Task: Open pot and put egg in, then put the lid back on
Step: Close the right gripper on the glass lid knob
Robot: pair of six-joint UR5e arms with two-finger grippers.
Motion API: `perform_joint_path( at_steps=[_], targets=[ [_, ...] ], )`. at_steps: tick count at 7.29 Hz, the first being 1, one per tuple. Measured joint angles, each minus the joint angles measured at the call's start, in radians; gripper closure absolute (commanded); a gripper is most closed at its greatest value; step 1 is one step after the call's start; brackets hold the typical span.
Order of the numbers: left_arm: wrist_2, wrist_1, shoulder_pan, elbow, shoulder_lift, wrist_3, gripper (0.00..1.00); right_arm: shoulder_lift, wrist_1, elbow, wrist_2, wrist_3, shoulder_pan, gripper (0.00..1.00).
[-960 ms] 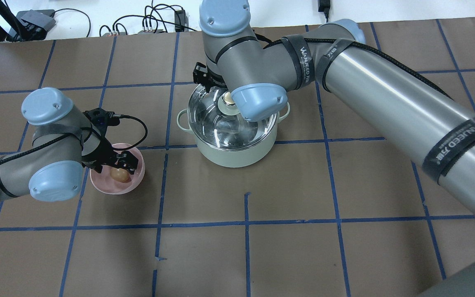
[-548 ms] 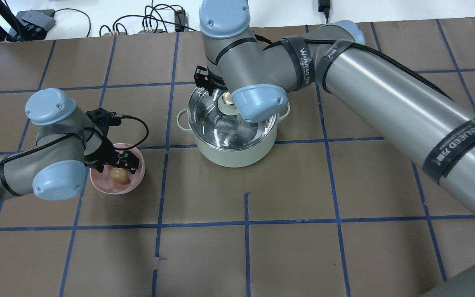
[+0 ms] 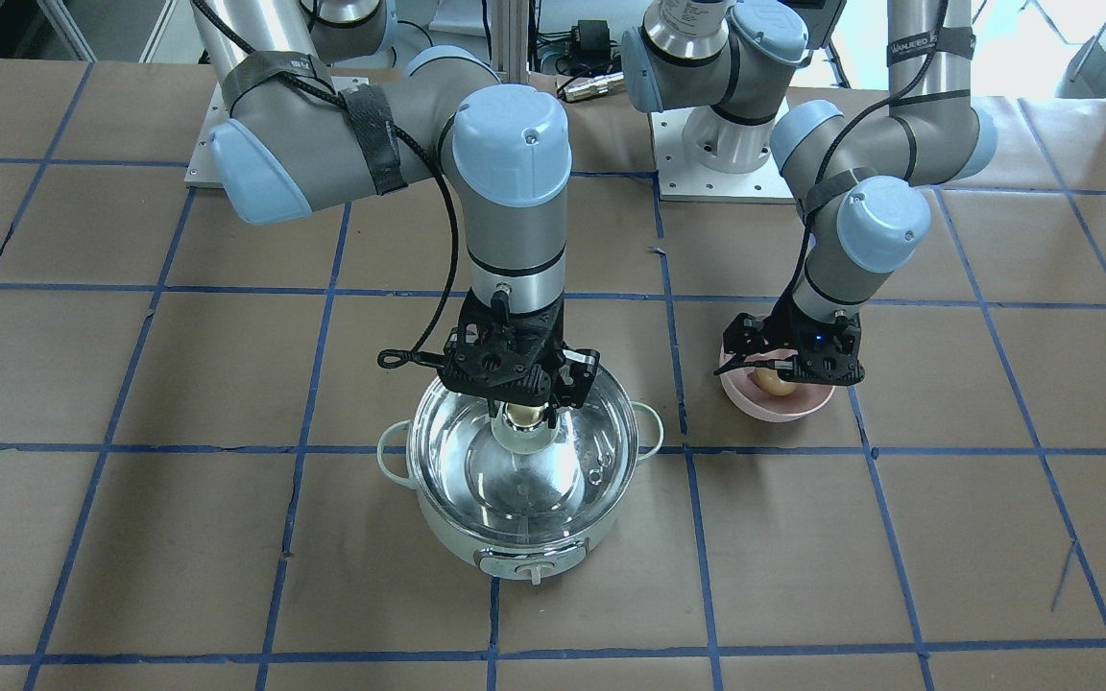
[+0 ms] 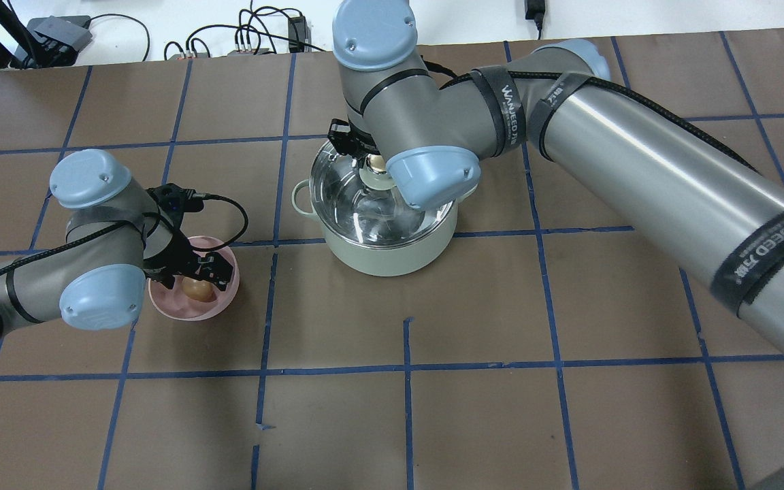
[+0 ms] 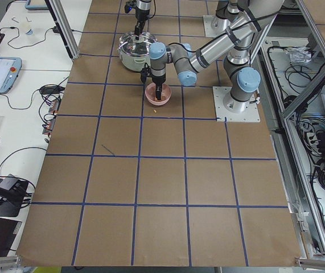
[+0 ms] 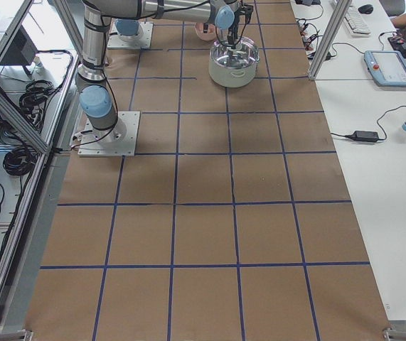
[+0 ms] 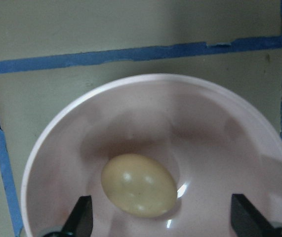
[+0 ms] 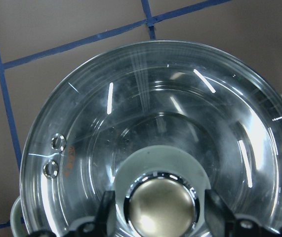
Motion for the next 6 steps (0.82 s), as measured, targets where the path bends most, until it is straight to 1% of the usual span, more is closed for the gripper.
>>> perform_joint_path(
  at_steps=[3,5,6],
  targets=[
    [-0.002,0.038,0.000,-0.004,-0.028,-0.001,0.03,-0.001,0.000,0.001,-0.007,-0.005,0.000,0.51],
    [-0.026,0.060,0.001,-0.005,-0.047,-0.001,0.03,-0.001,0.003,-0.002,-0.006,-0.007,-0.001,0.53],
    [-0.034,0.065,0.001,-0.004,-0.052,-0.001,0.03,-0.006,0.026,-0.015,-0.006,-0.011,-0.004,0.53]
  ],
)
